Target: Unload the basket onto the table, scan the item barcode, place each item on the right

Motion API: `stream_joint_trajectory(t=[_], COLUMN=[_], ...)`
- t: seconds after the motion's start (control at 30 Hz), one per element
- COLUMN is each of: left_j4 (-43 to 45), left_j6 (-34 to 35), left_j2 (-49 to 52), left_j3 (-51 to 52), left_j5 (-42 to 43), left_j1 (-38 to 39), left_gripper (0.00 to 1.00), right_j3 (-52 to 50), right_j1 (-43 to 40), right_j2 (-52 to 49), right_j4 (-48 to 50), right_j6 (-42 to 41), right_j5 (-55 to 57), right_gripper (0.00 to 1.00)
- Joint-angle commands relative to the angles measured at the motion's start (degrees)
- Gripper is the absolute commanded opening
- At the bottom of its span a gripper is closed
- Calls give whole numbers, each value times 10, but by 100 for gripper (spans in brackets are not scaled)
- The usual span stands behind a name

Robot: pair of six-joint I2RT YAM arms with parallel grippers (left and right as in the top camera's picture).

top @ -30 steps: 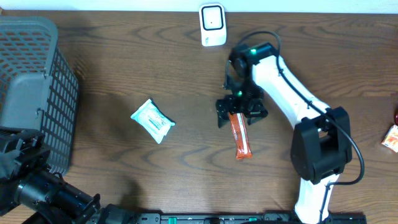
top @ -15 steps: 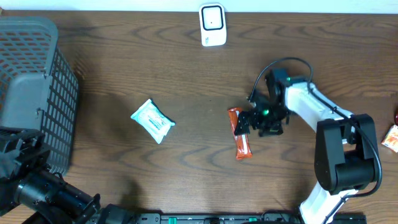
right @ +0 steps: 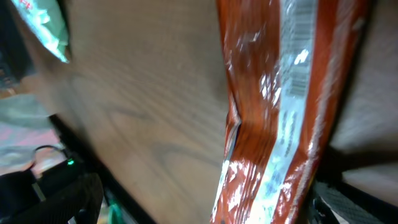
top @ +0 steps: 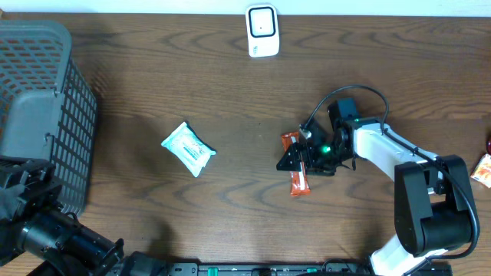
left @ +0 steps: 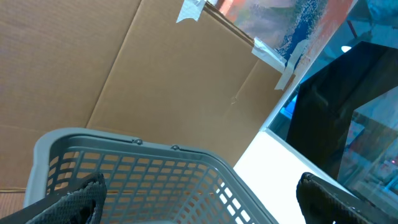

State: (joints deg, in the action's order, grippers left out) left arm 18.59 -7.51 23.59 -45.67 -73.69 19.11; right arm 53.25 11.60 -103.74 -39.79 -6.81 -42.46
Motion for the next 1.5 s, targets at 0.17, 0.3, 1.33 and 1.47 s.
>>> stream_joint_trajectory(t=[0.17,0.3,1.33,1.47], left_j4=[3,3,3,3], left_j6=[-3,-3,-3,-3], left_j2=[-4,-4,-4,-4], left_j3=[-4,-4,-4,-4], left_j5=[-5,-5,-5,-5], left_j1=[-3,-3,-3,-3], left_gripper=[98,98,98,98], right_j3=[-78,-78,-125,-125], right_j1=[16,16,16,16], right_j2=[-51,-51,111,235], right_j4=[-2,15,235,225], right_j6=[-98,-140,-172,-163], right_j5=[187,199,190,160], right_gripper=[99,90,1,1])
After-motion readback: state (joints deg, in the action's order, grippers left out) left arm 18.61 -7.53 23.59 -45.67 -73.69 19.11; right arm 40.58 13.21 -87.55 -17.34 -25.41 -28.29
